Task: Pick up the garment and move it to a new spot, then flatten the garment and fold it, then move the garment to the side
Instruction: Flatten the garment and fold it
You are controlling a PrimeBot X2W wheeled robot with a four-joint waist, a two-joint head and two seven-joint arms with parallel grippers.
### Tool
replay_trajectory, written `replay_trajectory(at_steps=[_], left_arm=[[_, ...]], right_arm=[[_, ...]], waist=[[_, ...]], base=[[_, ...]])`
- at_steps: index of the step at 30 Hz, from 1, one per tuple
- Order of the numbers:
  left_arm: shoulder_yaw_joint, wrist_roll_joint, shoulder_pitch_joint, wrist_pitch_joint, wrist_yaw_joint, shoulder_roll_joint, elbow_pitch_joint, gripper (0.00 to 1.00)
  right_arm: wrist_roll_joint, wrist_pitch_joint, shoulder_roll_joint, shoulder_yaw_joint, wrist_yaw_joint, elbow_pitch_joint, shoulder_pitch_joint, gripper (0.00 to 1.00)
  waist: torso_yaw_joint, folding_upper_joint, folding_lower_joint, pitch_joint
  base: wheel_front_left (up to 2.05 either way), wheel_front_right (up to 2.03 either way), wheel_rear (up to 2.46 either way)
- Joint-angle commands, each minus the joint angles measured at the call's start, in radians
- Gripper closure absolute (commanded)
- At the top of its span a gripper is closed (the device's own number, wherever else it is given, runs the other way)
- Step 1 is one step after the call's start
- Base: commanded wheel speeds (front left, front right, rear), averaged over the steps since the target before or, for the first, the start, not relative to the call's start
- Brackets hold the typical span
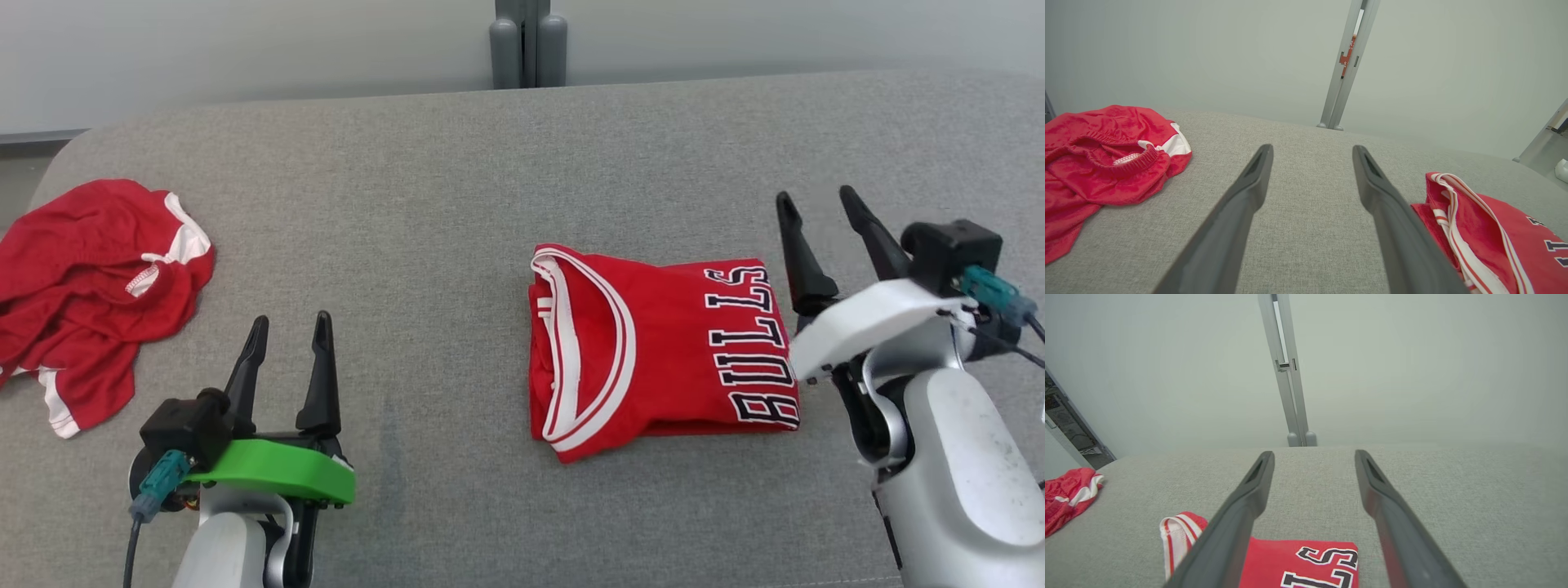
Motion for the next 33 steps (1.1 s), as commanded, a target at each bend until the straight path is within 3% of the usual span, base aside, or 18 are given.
replay_trajectory(at_steps=[1, 7, 13, 33], left_arm=[[0.005, 0.014, 0.003, 0.000, 0.000, 0.008, 0.005, 0.00], [0.007, 0.022, 0.010, 0.000, 0.000, 0.006, 0.018, 0.00], [0.011, 0.024, 0.025, 0.000, 0.000, 0.006, 0.027, 0.00], [0.064, 0.053, 0.119, 0.000, 0.000, -0.006, 0.013, 0.00]], right_arm=[[-0.021, -0.029, 0.000, -0.017, 0.000, -0.006, 0.028, 0.00], [-0.074, -0.136, -0.008, -0.071, 0.000, 0.009, 0.129, 0.00], [-0.069, -0.193, -0.030, -0.055, 0.000, 0.054, 0.182, 0.00], [-0.018, -0.203, -0.028, -0.016, 0.000, 0.131, 0.200, 0.00]], waist=[[-0.014, 0.0000, 0.0000, -0.013], [-0.037, 0.0000, 0.0000, -0.038], [-0.056, 0.0000, 0.0000, -0.064], [-0.065, 0.0000, 0.0000, -0.105]], base=[[0.00, 0.00, 0.00], [0.00, 0.00, 0.00], [0.00, 0.00, 0.00], [0.00, 0.00, 0.00]])
